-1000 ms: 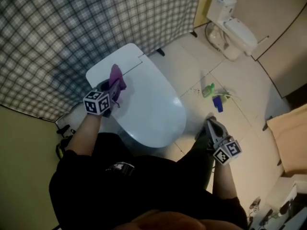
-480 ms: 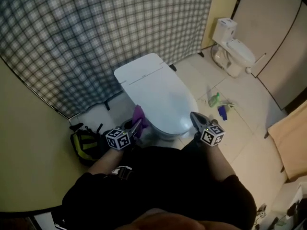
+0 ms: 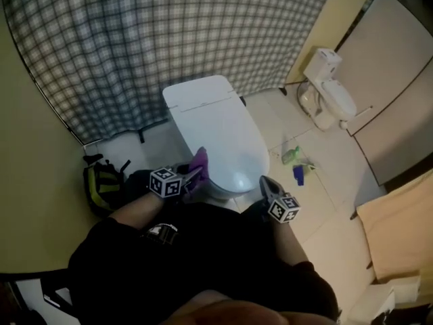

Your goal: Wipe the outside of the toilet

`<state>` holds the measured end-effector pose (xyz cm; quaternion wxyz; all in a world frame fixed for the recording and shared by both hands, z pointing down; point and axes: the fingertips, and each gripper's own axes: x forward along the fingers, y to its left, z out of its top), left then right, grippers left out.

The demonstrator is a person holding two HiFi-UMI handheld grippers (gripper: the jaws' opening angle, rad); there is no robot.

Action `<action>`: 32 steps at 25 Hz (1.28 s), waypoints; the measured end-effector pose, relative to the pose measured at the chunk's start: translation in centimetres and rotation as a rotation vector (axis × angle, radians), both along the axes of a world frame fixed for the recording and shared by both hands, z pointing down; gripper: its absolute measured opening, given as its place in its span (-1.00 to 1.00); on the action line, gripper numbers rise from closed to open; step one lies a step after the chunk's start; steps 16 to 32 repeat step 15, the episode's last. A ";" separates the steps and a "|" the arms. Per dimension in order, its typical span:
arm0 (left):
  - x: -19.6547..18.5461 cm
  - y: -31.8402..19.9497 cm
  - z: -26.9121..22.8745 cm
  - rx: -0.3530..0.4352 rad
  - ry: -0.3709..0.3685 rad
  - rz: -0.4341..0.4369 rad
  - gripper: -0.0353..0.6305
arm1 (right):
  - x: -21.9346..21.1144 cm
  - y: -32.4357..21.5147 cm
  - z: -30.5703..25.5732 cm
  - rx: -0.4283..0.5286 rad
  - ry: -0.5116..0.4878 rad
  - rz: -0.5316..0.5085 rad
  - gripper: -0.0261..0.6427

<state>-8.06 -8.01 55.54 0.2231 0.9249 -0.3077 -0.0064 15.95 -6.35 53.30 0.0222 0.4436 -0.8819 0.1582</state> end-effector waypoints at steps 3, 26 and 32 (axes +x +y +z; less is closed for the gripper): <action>0.6 0.1 0.3 -0.008 -0.009 0.010 -0.62 | -0.6 0.1 -0.1 0.019 0.032 -0.034 -0.92; 0.8 -1.4 0.3 -0.016 -0.009 -0.002 -0.62 | -4.3 -1.7 1.5 0.011 0.141 -0.167 -0.92; 0.8 -1.4 0.3 -0.016 -0.009 -0.002 -0.62 | -4.3 -1.7 1.5 0.011 0.141 -0.167 -0.92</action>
